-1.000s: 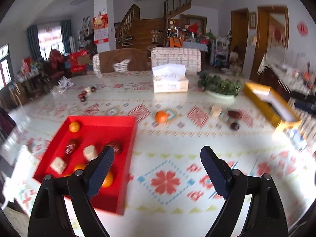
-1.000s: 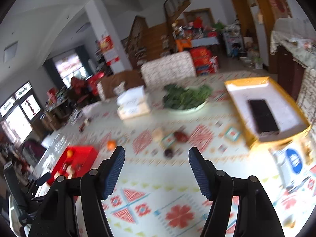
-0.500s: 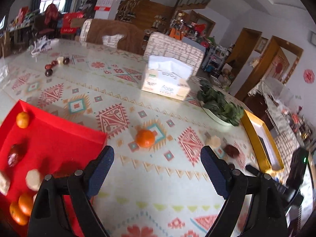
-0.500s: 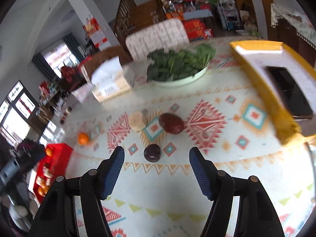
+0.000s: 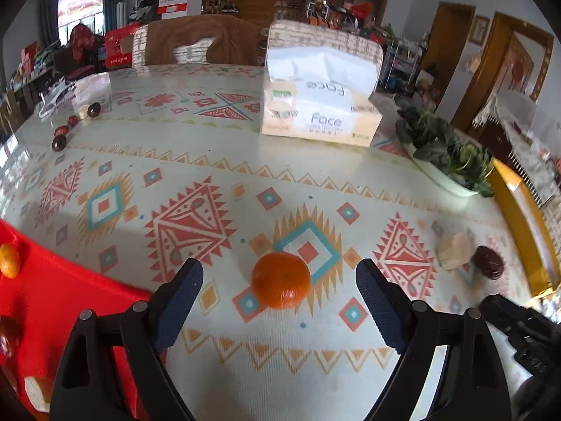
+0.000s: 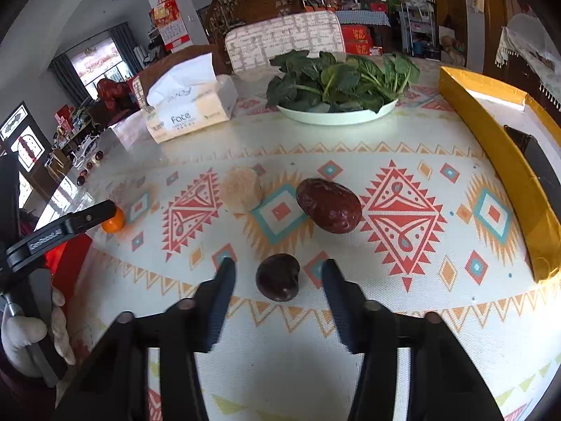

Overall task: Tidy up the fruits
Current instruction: 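Grasp an orange with the left tool while the right tool grasps a dark date, then carry the orange and date over the red tray and open both tools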

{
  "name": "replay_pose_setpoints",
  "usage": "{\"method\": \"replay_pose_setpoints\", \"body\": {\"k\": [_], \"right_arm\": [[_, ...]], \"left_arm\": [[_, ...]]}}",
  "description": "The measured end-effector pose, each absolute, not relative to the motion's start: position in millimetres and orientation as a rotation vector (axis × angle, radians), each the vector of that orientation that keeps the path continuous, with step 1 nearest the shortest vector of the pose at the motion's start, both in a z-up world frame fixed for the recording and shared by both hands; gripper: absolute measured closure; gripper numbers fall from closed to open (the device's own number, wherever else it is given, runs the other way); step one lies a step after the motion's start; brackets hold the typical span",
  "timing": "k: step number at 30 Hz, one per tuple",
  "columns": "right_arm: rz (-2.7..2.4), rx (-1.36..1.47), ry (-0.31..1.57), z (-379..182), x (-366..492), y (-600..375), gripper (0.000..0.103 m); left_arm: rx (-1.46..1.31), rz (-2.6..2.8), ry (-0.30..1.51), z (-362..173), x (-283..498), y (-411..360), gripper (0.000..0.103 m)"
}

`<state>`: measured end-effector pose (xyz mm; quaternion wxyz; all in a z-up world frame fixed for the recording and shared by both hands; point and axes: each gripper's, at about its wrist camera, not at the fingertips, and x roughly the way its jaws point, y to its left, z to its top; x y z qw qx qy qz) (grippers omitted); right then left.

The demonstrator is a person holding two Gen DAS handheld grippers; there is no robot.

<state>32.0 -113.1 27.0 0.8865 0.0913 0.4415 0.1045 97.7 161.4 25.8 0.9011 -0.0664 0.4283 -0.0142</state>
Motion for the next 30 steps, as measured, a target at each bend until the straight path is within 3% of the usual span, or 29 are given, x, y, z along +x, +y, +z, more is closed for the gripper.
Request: {"method": "replay_pose_setpoints", "body": {"k": [1, 3, 4, 5, 6, 7, 18, 30], "right_arm": [[0.211, 0.183, 0.911, 27.8, 31.8, -113.4, 0.059], [0.208, 0.183, 0.911, 27.6, 32.2, -114.4, 0.063], [0.208, 0.187, 0.909, 27.4, 31.9, -116.0, 0.064], [0.214, 0.196, 0.908, 27.4, 31.5, -117.4, 0.065], [0.218, 0.201, 0.907, 27.0, 31.5, -117.6, 0.07], [0.231, 0.207, 0.907, 27.6, 30.9, -117.3, 0.075], [0.257, 0.257, 0.855, 38.3, 20.1, -124.3, 0.077], [0.411, 0.421, 0.851, 56.9, -0.8, -117.8, 0.076]], "left_arm": [[-0.122, -0.029, 0.892, 23.8, 99.7, 159.1, 0.015], [-0.085, -0.03, 0.905, 19.8, 101.8, 154.1, 0.031], [-0.047, -0.014, 0.908, 17.9, 102.4, 150.2, 0.034], [-0.013, 0.003, 0.906, 16.5, 102.2, 147.7, 0.042], [0.005, 0.006, 0.902, 16.4, 102.0, 146.0, 0.063], [-0.005, -0.021, 0.914, 15.2, 102.2, 146.0, 0.07], [-0.084, -0.054, 0.869, 31.2, 71.8, 149.0, 0.07], [-0.25, -0.122, 0.755, 78.5, -17.7, 177.3, 0.07]]}}
